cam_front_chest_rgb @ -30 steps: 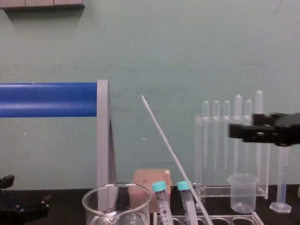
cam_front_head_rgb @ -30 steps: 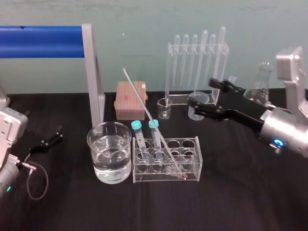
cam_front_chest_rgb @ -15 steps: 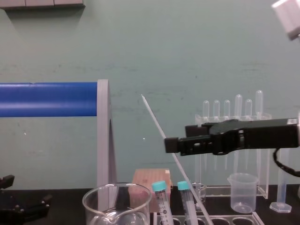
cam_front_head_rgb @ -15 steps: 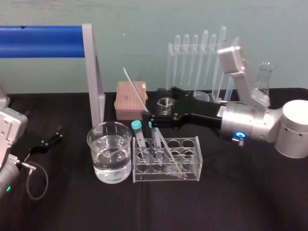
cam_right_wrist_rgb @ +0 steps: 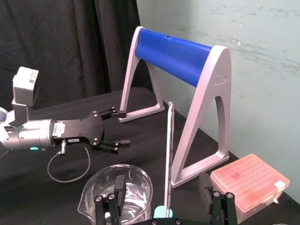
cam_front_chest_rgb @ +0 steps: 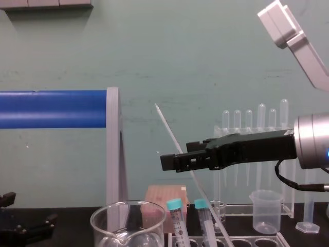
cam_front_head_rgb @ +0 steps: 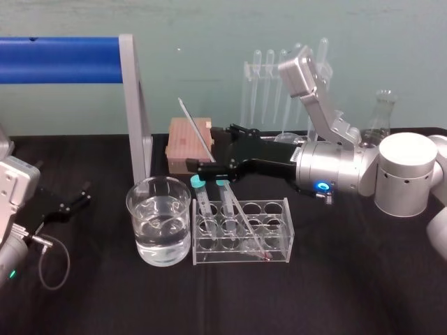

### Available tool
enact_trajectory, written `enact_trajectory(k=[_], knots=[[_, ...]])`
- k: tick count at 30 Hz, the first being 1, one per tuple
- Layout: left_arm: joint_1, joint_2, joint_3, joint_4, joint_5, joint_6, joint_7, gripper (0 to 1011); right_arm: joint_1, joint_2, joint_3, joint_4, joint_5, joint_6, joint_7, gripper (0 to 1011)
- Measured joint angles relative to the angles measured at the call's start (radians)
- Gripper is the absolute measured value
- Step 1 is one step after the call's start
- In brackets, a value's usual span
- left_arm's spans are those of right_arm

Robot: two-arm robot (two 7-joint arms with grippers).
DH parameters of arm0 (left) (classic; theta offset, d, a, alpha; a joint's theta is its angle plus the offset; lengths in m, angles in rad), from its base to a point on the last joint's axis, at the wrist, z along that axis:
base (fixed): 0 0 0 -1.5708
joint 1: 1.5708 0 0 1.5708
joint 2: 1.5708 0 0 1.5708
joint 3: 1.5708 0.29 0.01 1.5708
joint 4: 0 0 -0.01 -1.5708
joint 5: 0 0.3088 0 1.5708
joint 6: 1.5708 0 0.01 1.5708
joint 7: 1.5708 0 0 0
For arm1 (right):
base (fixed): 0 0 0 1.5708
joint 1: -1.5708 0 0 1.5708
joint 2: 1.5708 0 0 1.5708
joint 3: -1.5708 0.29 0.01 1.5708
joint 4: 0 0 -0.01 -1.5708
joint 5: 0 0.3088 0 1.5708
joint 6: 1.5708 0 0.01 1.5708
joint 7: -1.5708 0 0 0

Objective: Hold the thermometer with one hand and immerse one end into the beaker, then reinsert it into the test tube rack.

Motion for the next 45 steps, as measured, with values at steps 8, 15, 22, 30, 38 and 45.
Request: enact_trajectory(k=[8, 15, 22, 30, 38, 45], knots=[[0.0, 0.0, 0.0, 0.0, 0.0, 0.0, 0.0, 1008, 0.015, -0.015, -0.012, 0.027, -0.016, -0.001, -0.011, 1003], [0.0, 0.0, 0.0, 0.0, 0.0, 0.0, 0.0, 1008, 0.015, -0.028, -0.008, 0.037, -0.023, -0.027, -0.021, 1003], [0.0, 0.0, 0.0, 0.0, 0.0, 0.0, 0.0, 1008, 0.014, -0.027, -0.007, 0.037, -0.023, -0.028, -0.021, 1003], [0.0, 0.0, 0.0, 0.0, 0.0, 0.0, 0.0, 1008, 0.013, -0.027, -0.006, 0.037, -0.022, -0.026, -0.021, 873], [0.0, 0.0, 0.0, 0.0, 0.0, 0.0, 0.0, 1008, 0.013, -0.026, -0.006, 0.036, -0.022, -0.024, -0.02, 653], [0.0, 0.0, 0.0, 0.0, 0.0, 0.0, 0.0, 1008, 0.013, -0.026, -0.007, 0.036, -0.022, -0.023, -0.02, 429]])
